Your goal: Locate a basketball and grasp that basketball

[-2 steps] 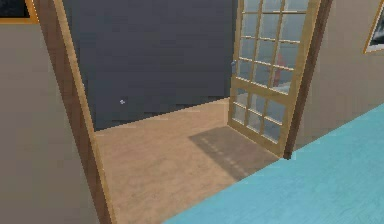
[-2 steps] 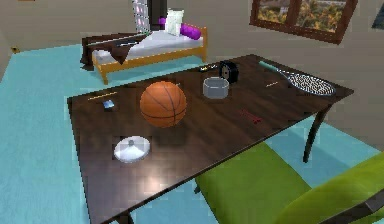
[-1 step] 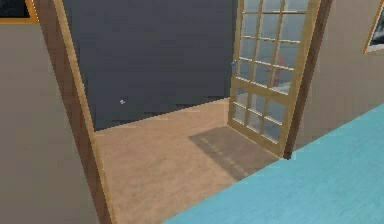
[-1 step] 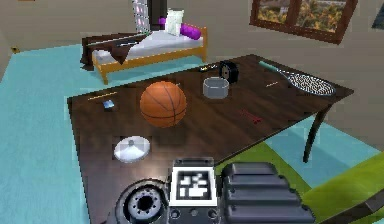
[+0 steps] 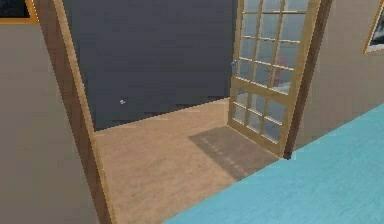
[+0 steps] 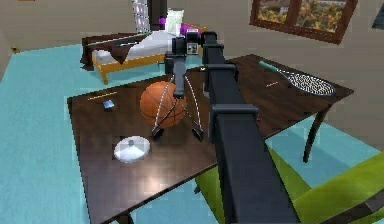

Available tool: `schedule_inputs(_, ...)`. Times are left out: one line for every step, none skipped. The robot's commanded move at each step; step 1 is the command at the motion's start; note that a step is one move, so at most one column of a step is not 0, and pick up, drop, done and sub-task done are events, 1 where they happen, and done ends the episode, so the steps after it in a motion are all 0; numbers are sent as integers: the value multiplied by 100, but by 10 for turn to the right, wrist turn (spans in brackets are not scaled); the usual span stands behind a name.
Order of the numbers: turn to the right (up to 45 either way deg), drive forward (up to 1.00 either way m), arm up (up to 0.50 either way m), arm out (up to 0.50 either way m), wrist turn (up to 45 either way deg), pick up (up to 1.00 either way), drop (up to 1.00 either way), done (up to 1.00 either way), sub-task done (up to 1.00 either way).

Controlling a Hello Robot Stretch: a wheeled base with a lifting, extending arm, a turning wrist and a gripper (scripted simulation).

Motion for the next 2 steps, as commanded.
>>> schedule_inputs(0, 0, 0, 0, 450, 0, 0, 0, 0)
schedule_inputs(0, 0, 0, 0, 450, 0, 0, 0, 0)
